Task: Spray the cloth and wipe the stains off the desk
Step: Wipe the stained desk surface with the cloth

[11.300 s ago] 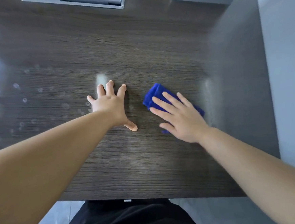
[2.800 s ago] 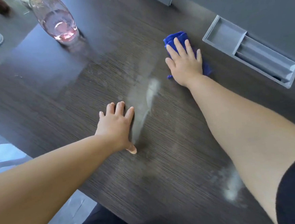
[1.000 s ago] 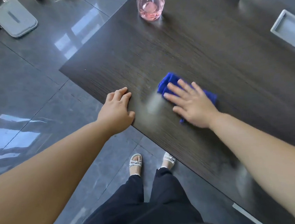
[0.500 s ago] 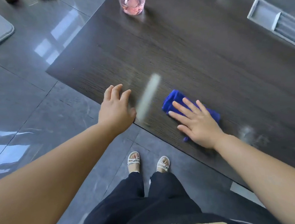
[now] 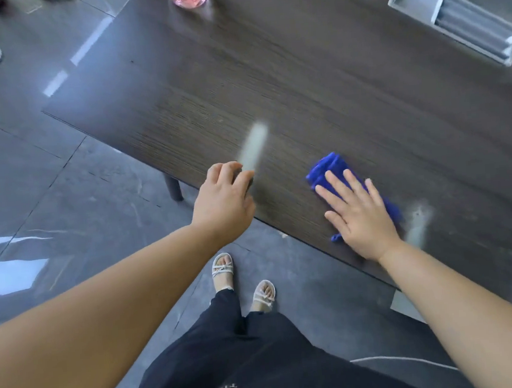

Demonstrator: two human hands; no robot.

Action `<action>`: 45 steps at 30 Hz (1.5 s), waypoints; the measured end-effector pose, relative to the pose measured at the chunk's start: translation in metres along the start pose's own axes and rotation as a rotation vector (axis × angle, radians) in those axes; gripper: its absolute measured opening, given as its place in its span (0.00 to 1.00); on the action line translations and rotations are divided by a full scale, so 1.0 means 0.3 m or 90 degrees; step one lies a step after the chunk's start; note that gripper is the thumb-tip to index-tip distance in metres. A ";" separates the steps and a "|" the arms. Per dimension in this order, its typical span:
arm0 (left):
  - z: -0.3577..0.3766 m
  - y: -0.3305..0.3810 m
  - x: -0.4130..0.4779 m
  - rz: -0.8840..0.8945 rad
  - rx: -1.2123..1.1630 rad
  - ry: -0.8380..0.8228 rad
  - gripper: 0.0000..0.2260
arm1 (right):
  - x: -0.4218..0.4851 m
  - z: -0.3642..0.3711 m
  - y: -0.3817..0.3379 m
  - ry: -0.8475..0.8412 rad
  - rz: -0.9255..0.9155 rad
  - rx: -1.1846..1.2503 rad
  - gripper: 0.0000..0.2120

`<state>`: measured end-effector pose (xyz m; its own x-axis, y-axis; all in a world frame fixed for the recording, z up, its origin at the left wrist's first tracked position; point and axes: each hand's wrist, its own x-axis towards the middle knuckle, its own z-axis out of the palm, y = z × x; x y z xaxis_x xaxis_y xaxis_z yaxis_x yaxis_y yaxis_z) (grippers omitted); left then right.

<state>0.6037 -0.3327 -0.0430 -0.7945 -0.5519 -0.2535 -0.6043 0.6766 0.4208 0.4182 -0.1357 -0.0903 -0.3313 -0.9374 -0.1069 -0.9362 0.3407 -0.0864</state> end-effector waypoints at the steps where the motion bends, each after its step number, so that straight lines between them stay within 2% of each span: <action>1: 0.011 0.023 -0.011 0.001 -0.003 -0.004 0.23 | 0.015 -0.002 0.000 0.013 0.139 0.023 0.25; 3: 0.030 0.061 -0.026 -0.001 -0.001 0.001 0.22 | 0.095 -0.011 -0.093 0.056 0.397 0.047 0.26; 4: 0.043 0.072 -0.030 -0.007 0.007 -0.005 0.22 | 0.139 -0.012 -0.164 0.050 0.464 0.061 0.26; 5: 0.057 0.083 -0.037 -0.013 0.014 -0.009 0.22 | 0.165 -0.006 -0.228 0.037 0.473 0.075 0.26; 6: 0.067 0.089 -0.040 -0.018 0.015 -0.006 0.23 | 0.173 0.006 -0.282 0.049 0.415 0.074 0.26; 8: 0.079 0.104 -0.049 -0.025 -0.001 0.002 0.23 | 0.104 0.031 -0.325 0.064 0.190 0.057 0.26; 10: 0.087 0.124 -0.056 -0.025 -0.011 0.004 0.21 | -0.033 0.053 -0.252 0.042 -0.023 0.018 0.23; 12: 0.094 0.152 -0.061 -0.010 -0.011 -0.008 0.20 | -0.168 0.054 -0.114 0.023 -0.101 0.018 0.23; 13: 0.099 0.167 -0.063 0.003 -0.008 -0.019 0.20 | -0.226 0.048 -0.042 0.015 -0.081 0.008 0.22; 14: 0.104 0.183 -0.063 0.017 -0.004 -0.031 0.20 | -0.268 0.034 0.024 0.009 -0.029 -0.009 0.23; 16: 0.115 0.200 -0.067 0.024 0.014 -0.056 0.21 | -0.275 0.011 0.098 -0.003 0.175 0.012 0.23; 18: 0.123 0.201 -0.066 0.019 0.039 -0.067 0.21 | -0.183 -0.006 0.071 0.017 0.444 0.057 0.24; 19: 0.123 0.199 -0.063 0.016 0.047 -0.069 0.21 | -0.121 -0.014 0.020 0.017 0.541 0.075 0.25; 20: 0.118 0.195 -0.057 0.012 0.055 -0.070 0.21 | -0.064 -0.018 -0.042 0.007 0.579 0.086 0.26; 21: 0.109 0.192 -0.048 0.011 0.062 -0.069 0.20 | -0.027 -0.009 -0.104 0.009 0.546 0.083 0.26; 24: 0.079 0.179 -0.019 0.007 0.060 -0.059 0.18 | -0.065 0.029 -0.224 0.037 0.188 0.034 0.26; 26: 0.069 0.172 -0.017 0.021 0.060 -0.060 0.19 | -0.128 0.037 -0.172 -0.004 -0.016 0.012 0.25; 27: 0.067 0.169 -0.019 0.036 0.066 -0.066 0.19 | -0.130 0.027 -0.114 -0.022 -0.068 0.012 0.24; 28: 0.068 0.167 -0.024 0.052 0.076 -0.074 0.20 | -0.114 0.017 -0.057 -0.022 -0.079 0.008 0.24; 30: 0.069 0.160 -0.028 0.079 0.095 -0.092 0.22 | -0.015 -0.012 0.035 -0.017 0.006 0.010 0.25; 33: 0.061 0.153 -0.019 0.093 0.108 -0.115 0.24 | 0.218 -0.053 0.067 -0.039 0.315 0.074 0.24; 35: 0.057 0.153 -0.013 0.103 0.114 -0.128 0.25 | 0.330 -0.070 -0.007 -0.037 0.431 0.086 0.26; 37: 0.051 0.150 -0.008 0.109 0.113 -0.138 0.25 | 0.345 -0.048 -0.115 -0.036 0.354 0.061 0.27; 40: 0.046 0.146 -0.014 0.125 0.123 -0.148 0.25 | 0.212 -0.012 -0.194 0.000 0.033 0.045 0.26; 42: 0.042 0.142 -0.013 0.133 0.135 -0.160 0.25 | 0.184 -0.026 -0.103 -0.011 -0.115 0.036 0.24; 43: 0.041 0.137 -0.009 0.139 0.138 -0.163 0.26 | 0.216 -0.032 -0.037 -0.022 -0.133 0.020 0.24; 44: 0.041 0.134 -0.007 0.144 0.137 -0.168 0.26 | 0.261 -0.042 0.021 -0.026 -0.102 0.010 0.25; 45: 0.042 0.129 -0.006 0.145 0.134 -0.171 0.26 | 0.325 -0.058 0.064 -0.029 -0.023 0.013 0.26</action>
<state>0.5810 -0.2994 -0.0373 -0.8805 -0.2480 -0.4039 -0.3874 0.8676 0.3118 0.3659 -0.2217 -0.0852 -0.2918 -0.9449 -0.1481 -0.9446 0.3090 -0.1107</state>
